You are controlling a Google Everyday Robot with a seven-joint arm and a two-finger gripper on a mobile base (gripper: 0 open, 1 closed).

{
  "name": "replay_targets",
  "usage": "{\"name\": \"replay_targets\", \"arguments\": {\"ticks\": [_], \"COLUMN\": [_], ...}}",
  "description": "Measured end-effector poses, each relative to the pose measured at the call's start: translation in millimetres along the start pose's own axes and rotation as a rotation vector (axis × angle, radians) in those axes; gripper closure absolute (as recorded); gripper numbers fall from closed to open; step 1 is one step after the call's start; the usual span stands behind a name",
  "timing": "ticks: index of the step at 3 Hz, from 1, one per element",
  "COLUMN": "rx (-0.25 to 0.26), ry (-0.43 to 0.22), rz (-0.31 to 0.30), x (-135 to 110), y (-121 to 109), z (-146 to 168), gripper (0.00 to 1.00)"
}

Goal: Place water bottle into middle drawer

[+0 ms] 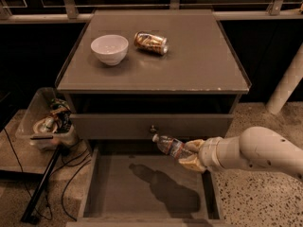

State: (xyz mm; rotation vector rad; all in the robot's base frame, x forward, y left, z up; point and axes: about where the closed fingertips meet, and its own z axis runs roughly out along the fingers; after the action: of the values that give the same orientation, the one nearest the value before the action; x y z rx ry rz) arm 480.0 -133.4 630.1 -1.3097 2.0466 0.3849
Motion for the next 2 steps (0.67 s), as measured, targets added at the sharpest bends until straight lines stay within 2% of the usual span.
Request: {"name": "replay_targets", "arguments": {"ticks": [1,2], "rx": [0.000,-0.031], "ry": [0.000,0.024], "rz": [0.000,-0.027], "x": [0,1], "y": [0,10], "z": [0,19], "gripper": [1.00,1.00]}}
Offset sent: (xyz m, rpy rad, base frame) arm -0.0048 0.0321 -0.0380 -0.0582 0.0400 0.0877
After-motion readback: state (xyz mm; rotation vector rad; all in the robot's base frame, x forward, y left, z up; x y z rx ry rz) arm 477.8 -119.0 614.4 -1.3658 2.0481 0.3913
